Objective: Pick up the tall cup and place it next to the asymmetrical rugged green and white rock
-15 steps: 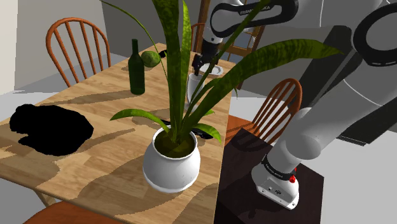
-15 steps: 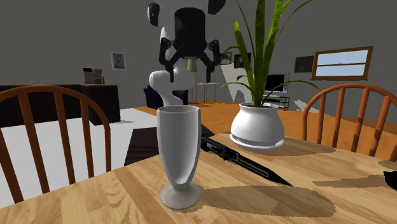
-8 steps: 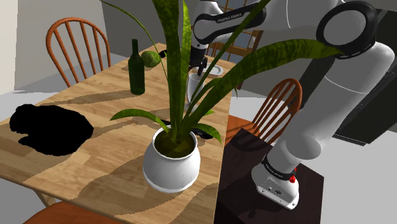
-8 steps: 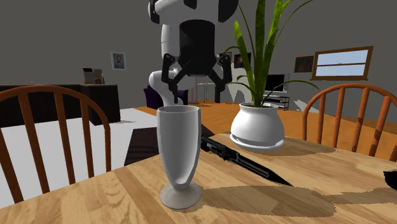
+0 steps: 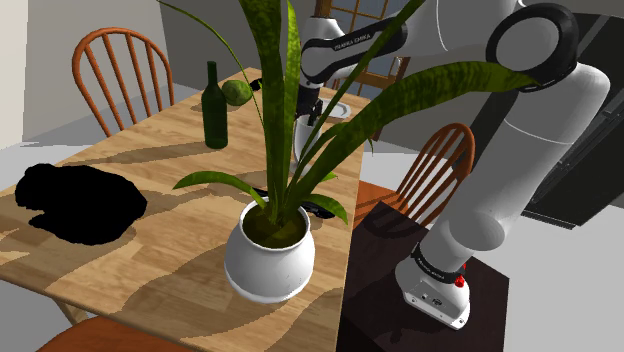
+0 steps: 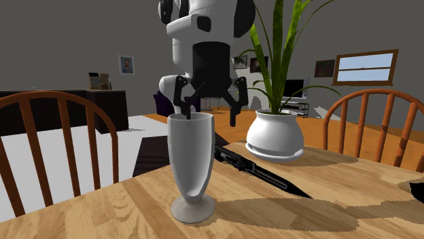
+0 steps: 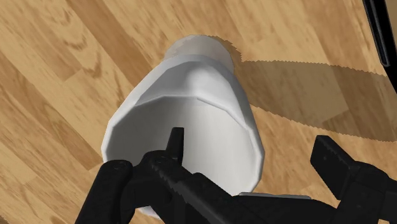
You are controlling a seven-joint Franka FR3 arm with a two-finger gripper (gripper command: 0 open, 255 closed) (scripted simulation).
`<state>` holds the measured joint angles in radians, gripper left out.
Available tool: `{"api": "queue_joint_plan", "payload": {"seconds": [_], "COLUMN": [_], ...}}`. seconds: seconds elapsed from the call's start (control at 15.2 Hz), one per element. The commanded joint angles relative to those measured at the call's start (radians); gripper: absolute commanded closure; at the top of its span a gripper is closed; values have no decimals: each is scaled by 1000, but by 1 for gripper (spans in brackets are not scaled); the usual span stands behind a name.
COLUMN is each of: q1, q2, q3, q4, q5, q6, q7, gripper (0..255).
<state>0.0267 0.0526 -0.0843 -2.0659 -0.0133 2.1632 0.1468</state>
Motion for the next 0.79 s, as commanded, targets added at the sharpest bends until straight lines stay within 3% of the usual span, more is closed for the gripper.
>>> {"api": "queue_joint_plan", "payload": {"seconds": [0.0,0.26,0.33,0.73], "q1": [0,0,0,0], "q2": [0,0,0,0], "q3": [0,0,0,0], "q4": [-2,-2,-2,-2], "q5": [0,0,0,0], "q6": [3,3,3,3], "q7": [0,0,0,0], "gripper": [0,0,255,255]}}
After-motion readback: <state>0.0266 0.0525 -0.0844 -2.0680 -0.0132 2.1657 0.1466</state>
